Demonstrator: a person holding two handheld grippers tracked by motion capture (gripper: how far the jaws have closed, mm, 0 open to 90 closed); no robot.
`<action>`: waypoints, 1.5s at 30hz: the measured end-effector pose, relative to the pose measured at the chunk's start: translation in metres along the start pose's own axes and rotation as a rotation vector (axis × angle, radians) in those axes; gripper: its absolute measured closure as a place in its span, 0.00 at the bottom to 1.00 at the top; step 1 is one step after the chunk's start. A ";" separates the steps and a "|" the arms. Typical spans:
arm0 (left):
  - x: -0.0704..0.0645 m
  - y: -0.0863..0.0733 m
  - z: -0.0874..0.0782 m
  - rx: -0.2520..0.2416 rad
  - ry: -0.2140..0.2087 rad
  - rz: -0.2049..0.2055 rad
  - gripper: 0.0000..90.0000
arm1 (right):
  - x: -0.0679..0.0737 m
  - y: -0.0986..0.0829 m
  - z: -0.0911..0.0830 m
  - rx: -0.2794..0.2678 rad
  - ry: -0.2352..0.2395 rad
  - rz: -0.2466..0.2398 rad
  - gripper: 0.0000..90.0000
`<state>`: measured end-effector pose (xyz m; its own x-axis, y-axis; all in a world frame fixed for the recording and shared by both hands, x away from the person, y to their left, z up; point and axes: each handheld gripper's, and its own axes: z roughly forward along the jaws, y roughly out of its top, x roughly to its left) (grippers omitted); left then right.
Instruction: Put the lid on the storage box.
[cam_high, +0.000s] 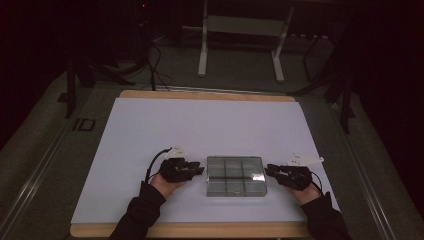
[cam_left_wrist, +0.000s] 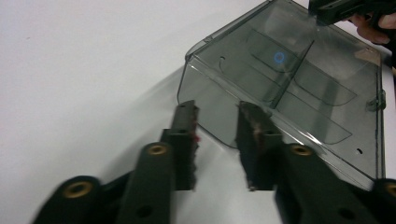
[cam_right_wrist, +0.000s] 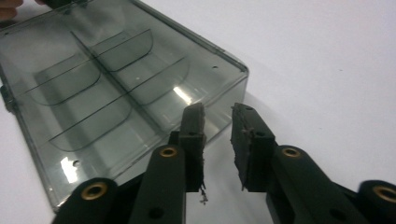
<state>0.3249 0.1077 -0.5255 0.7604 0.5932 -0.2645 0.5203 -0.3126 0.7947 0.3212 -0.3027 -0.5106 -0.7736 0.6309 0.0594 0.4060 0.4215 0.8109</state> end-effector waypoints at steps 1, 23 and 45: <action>0.000 0.000 -0.001 -0.001 0.004 0.001 0.66 | -0.001 0.000 0.000 -0.003 -0.007 -0.001 0.78; 0.009 -0.005 -0.009 -0.015 -0.019 -0.030 0.03 | -0.005 -0.004 -0.004 -0.038 -0.058 -0.007 0.23; 0.010 -0.022 -0.027 0.007 0.082 0.004 0.04 | -0.015 -0.026 -0.011 0.020 -0.148 0.020 0.18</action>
<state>0.3110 0.1401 -0.5308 0.7279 0.6509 -0.2157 0.5204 -0.3196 0.7919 0.3164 -0.3302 -0.5263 -0.6856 0.7279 -0.0123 0.4312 0.4196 0.7988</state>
